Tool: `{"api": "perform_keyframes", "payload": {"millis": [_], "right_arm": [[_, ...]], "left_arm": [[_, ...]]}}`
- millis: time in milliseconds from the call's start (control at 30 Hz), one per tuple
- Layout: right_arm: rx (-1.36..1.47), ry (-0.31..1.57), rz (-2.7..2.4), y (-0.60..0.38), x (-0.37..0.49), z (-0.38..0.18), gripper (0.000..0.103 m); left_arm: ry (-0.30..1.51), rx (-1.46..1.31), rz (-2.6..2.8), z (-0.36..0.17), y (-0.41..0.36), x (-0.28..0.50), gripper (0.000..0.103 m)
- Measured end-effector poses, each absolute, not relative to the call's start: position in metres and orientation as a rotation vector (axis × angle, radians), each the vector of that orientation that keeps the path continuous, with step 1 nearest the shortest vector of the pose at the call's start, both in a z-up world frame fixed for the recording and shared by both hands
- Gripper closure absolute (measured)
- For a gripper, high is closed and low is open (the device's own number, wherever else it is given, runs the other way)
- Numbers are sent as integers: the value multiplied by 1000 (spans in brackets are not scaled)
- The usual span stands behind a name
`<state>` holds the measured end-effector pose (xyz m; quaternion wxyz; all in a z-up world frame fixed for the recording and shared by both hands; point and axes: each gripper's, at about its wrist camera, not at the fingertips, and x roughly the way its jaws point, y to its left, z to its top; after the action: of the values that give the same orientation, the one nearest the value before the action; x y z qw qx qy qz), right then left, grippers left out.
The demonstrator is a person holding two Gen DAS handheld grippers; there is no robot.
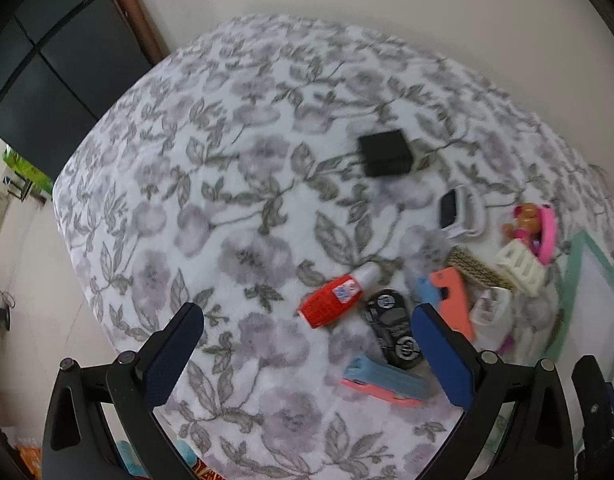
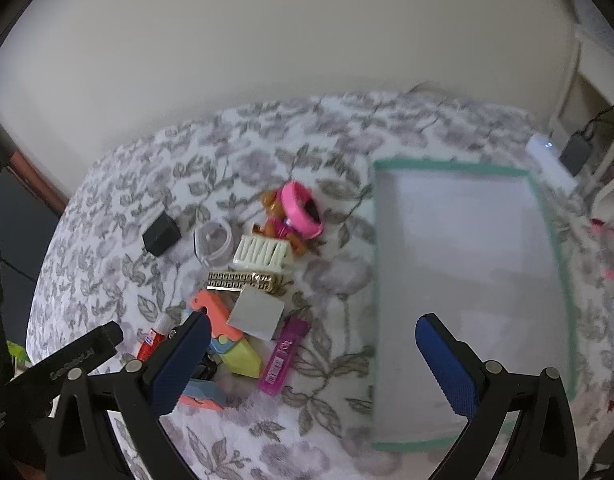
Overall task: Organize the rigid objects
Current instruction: 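Grasp the magenta lighter with the right tool while the left tool grasps the pink-and-blue toy knife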
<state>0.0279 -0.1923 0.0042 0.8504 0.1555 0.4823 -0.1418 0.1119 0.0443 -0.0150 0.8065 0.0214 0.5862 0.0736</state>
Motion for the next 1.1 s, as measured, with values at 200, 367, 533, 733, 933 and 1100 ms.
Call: {"api": "perform_keyframes", "payload": {"millis": [200,367,533,733,933,1100], "right_arm": [[284,1094,-262,-175,41,-30,0],[281,1154,-240,-170,43,-56,10],[269,1180,-236,-170,41,-70,17],[244,1199,-241,-171,44,-81,21],[226,1222,-250,-174,46,-91,27],[160,1237,-246,-166,49,-100,27]], "left_arm": [[1353,-48,163,-40,62,111,0],[1415,-25,167,-59,60,101,0],[1445,15,129,-76,50,97,0],[1458,31,127,-91,43,97,0],[1444,141,88,-104,13,91,0],[1499,126,94,-120,6,82,0]]}}
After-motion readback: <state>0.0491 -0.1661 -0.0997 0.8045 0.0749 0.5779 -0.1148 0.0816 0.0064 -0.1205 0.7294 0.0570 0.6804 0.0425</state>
